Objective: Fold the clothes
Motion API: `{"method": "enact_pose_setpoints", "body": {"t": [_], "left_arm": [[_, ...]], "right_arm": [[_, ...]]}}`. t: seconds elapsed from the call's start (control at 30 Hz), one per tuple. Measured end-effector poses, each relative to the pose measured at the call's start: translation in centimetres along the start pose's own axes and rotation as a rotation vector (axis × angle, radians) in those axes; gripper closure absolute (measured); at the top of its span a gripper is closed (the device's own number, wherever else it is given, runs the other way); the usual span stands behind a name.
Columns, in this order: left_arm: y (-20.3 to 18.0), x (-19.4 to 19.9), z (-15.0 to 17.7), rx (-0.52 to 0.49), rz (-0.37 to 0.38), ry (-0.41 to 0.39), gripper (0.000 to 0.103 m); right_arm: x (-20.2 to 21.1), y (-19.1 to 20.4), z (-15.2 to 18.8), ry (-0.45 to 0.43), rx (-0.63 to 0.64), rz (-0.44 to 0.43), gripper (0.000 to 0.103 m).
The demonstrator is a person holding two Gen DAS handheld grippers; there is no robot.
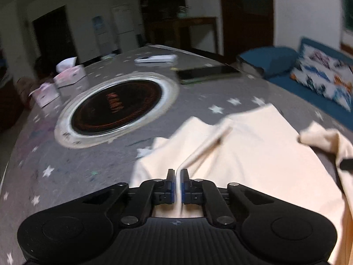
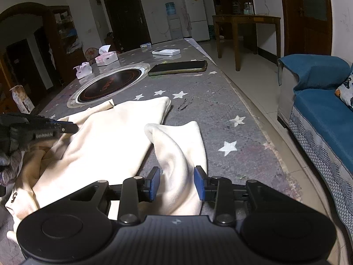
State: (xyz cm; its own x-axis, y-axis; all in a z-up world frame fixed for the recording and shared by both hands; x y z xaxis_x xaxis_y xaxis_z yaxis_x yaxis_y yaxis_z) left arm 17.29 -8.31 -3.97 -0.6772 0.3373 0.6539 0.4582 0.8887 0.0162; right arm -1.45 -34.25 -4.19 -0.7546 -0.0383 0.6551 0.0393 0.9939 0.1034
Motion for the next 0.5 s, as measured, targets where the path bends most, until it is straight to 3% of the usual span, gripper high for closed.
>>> {"method": "enact_pose_setpoints", "body": {"t": [0.17, 0.27, 0.5], "left_arm": [[4.2, 3.2, -0.4, 0.15, -0.048, -0.077, 0.101], [7.2, 5.4, 0.0, 0.233, -0.114, -0.11, 0.101], [13.5, 10.8, 3.5, 0.412, -0.271, -0.148, 0.101]], "right_arm": [[0.0, -0.2, -0.1, -0.001, 0.009, 0.014, 0.07], [-0.1, -0.1, -0.1, 0.0, 0.023, 0.02, 0.07], [-0.5, 0.2, -0.4, 0.006, 0.068, 0.041, 0.07]]}}
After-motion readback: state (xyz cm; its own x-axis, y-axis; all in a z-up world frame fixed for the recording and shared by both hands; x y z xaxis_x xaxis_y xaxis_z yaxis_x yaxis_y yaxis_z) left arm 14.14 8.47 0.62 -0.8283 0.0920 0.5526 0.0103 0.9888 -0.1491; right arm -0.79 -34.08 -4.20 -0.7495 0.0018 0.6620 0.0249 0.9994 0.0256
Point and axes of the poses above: each gripper's, at about its wrist camera, not at the fingertips, and x roughly against the way its jaws point, y to its left, z to its underside, the point moved 2 cm from there along -x, roughly the way its jaws point, and after that the axes turned 7 degrees about x, right-handed, at the moved point
